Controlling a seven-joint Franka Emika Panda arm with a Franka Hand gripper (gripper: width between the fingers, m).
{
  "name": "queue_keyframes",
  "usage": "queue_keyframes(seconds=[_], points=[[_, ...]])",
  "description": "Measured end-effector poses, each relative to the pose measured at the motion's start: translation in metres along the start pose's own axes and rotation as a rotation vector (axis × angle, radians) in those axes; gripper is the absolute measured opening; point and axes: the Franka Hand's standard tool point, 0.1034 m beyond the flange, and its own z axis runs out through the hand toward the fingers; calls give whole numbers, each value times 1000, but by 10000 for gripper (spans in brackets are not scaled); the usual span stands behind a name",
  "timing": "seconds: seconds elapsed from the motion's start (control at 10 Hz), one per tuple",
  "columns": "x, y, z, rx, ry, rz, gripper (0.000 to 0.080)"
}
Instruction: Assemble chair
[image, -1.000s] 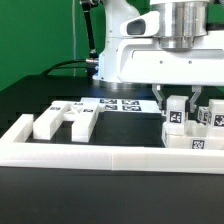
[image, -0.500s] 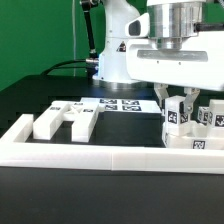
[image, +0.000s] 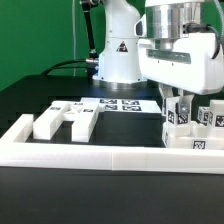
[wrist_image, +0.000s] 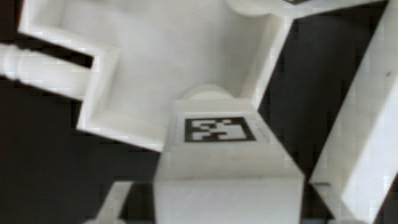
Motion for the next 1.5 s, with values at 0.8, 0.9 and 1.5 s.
queue_keyframes(seconds=[0.8, 0.9, 1.5], points=[[-5, -1, -3, -1, -13, 96, 535], [-6, -2, -5, 7, -11, 26, 615], [-3, -2, -4, 13, 9, -526, 648]])
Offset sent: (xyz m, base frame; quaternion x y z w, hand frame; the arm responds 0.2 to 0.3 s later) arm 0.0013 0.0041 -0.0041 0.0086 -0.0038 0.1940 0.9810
